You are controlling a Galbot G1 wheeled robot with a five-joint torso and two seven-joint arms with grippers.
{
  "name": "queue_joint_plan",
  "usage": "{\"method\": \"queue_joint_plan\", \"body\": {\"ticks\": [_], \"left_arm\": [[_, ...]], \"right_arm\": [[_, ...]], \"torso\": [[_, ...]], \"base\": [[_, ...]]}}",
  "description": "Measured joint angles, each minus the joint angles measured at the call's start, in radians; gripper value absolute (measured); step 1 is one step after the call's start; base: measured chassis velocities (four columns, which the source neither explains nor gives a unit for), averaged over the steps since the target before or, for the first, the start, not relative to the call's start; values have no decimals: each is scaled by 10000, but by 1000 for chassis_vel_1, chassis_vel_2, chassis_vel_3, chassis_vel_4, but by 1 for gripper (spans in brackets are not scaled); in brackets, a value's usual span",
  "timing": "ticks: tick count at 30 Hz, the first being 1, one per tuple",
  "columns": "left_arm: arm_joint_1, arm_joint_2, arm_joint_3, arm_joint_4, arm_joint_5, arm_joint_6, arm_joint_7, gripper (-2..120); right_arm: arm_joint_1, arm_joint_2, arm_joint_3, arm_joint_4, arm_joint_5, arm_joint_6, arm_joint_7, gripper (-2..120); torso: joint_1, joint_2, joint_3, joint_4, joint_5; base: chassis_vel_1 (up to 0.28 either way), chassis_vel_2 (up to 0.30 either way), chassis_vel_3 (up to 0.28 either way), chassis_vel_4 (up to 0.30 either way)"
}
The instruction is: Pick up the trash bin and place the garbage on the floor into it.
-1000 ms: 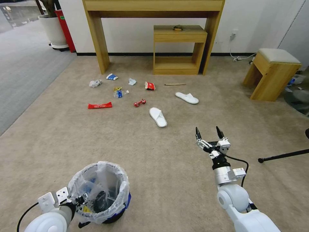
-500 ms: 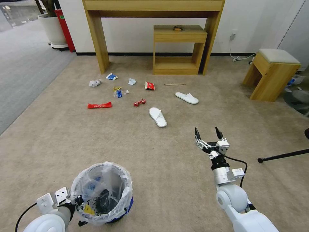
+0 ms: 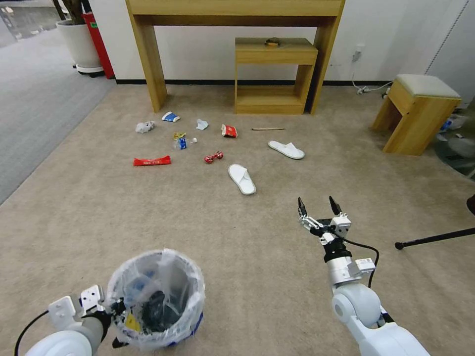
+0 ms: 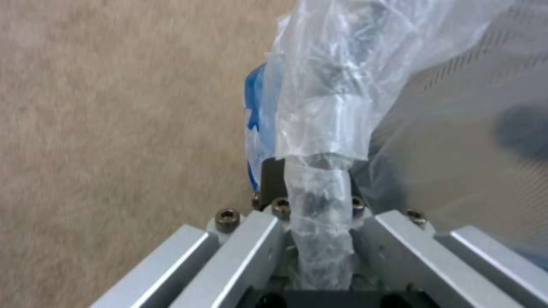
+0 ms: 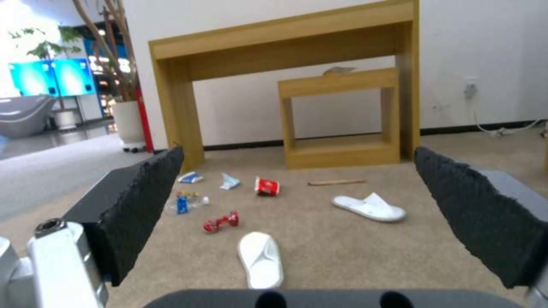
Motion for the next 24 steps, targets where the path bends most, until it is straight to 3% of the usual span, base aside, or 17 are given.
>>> {"method": "queue_joint_plan", "body": {"ticks": [9,14,24], "left_arm": [[22,-162,-63,-184,214,-19,139,0],[72,-172,-86,-376,195,-39,211,0],[124,-195,-161,-432,318,-49,419,0]], "right_arm": [[-34,-284,172,63,-292,-416,457,100],[79,-220,343,-461,-1302,349,522,100],[-201,-387,695,-412,-1598,383,621,100]], "torso": [[0,2,-2,1,0],[-1,1,-1,2,4],[-2,3,-2,2,2]], "base": [[0,0,0,0],[0,0,0,0],[0,0,0,0]]}}
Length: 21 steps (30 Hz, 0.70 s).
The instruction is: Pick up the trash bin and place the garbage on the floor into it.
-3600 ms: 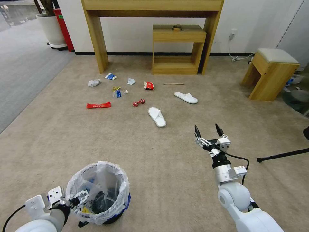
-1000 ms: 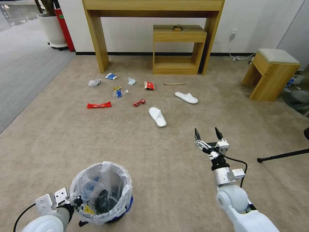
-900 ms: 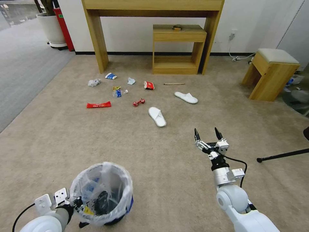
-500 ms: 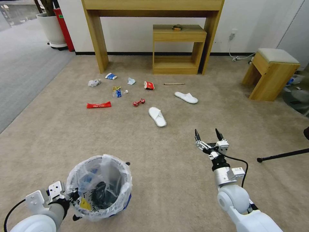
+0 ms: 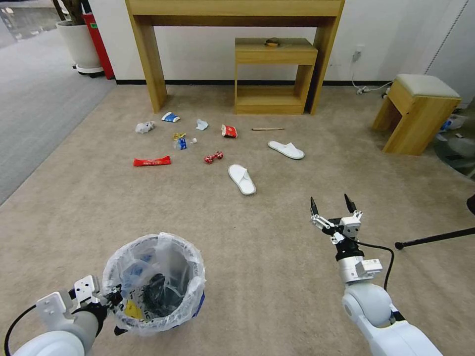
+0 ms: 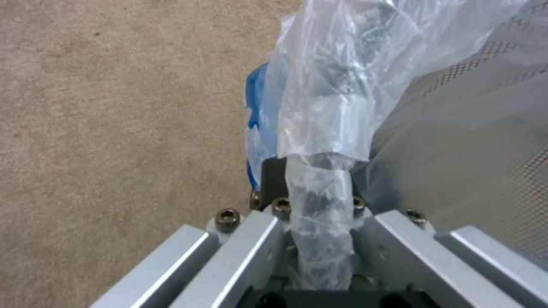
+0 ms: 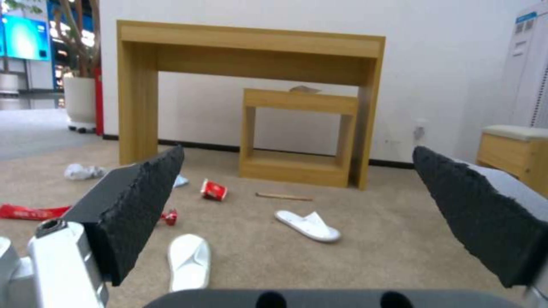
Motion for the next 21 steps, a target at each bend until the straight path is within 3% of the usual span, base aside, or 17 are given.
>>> {"method": "queue_joint_plan", "body": {"ticks": [21], "left_arm": [[64,-125,-4,-20,300,-84,280,0]], "right_arm": [[-13,-124,229,54,-446,-272,304,100]], "torso": [[-1,2,-1,0,0]], "base": [[-7,6,5,-9]]}}
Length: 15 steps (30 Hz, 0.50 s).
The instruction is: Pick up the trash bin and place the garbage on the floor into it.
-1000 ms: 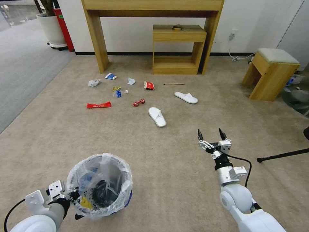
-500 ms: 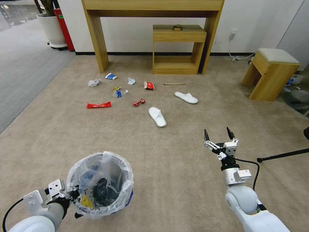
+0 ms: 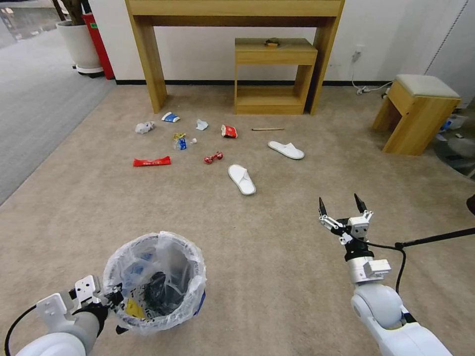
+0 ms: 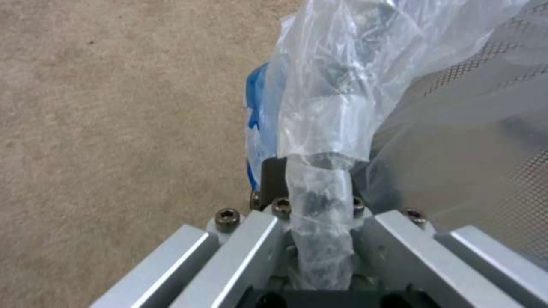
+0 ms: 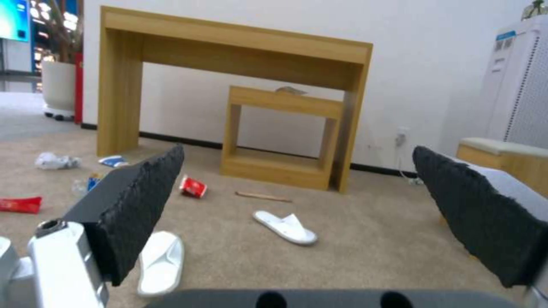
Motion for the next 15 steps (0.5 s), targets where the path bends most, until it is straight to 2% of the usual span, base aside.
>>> {"method": "queue_joint_plan", "body": {"ticks": [12,15], "left_arm": [[8,48,41,68,136,-76,176,0],[26,65,29,78,144,-88,194,0]], "right_arm": [[32,157,-164,68,-130,-225,312,100],[75,194,-206,69,-169,-315,416,100]], "torso": [[3,0,3,1,0],[3,-1,3,1,-1]], "base": [[-147,154,154,-137],[-54,81,74,-71]]}}
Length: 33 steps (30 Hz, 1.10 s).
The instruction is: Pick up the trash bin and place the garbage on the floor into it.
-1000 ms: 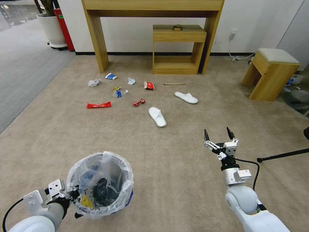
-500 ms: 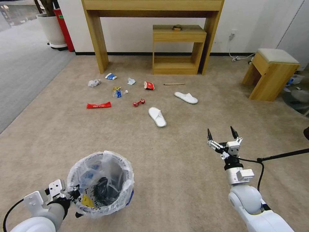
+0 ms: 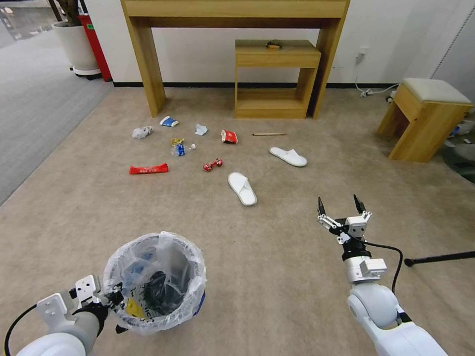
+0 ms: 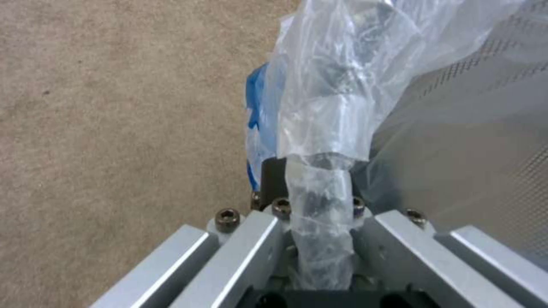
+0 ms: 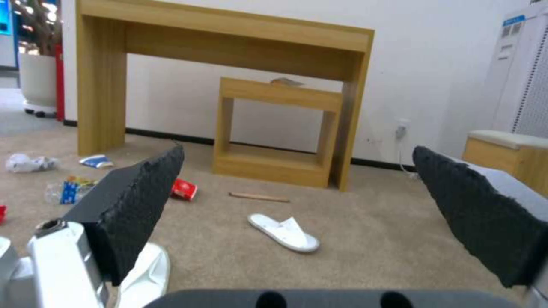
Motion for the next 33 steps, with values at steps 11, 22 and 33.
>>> {"method": "queue_joint_plan", "body": {"ticks": [11,22,33], "left_arm": [[-49,39,-26,78,13,-19,34,0],[-15,-65,9,129,151,-75,151,0],[145,-180,1,75,338,-140,259,0]], "right_arm": [[116,89,-103,-84,-107,-169,218,100],[86,79,-81,-97,-154,-200,229,100],[65,126,-96,-94,-214,-171,229,100]], "torso": [[-2,1,-3,-1,2],[-1,0,-2,0,4],[-3,0,-2,-1,-4]], "base": [[46,34,-43,-46],[203,208,-199,-214],[318,317,-322,-320]]}}
